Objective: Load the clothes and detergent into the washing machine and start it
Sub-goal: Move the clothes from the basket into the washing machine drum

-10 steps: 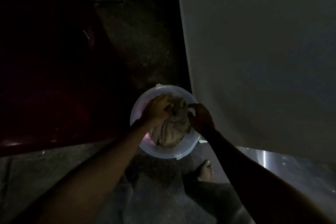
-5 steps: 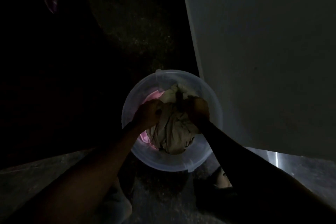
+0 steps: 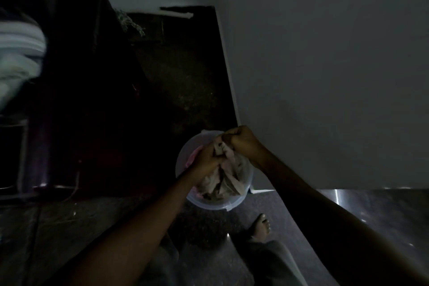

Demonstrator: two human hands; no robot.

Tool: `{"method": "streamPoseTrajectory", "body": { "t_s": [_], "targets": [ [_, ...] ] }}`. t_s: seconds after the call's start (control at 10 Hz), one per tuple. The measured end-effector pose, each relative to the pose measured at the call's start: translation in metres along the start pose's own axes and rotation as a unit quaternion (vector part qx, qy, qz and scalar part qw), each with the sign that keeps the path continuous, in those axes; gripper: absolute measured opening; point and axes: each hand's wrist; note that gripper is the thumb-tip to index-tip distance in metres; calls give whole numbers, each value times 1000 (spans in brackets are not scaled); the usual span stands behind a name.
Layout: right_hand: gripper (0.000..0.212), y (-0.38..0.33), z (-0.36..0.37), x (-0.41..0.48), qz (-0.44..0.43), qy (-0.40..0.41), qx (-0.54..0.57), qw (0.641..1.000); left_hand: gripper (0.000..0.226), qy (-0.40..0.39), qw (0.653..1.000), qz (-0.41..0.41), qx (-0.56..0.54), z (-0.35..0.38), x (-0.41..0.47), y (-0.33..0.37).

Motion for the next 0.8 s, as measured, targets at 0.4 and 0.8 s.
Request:
{"method": "streamPoseTrajectory", "body": {
  "t_s": [0.4,0.8],
  "targets": [
    [19,-108,-42,-100,-147,90,128,977,11,83,981,113,-137,-58,-91,168],
    [42,-109,-39,-98,-211,10,-41,977,25,107,957,211,-166,-101,-122,251]
  ]
}}
Point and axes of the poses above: each hand's wrist, its own x-axis towards the middle knuckle, its own z-axis out of the palm, y = z × x, and after that the axes turned 1 degree about y, right-handed
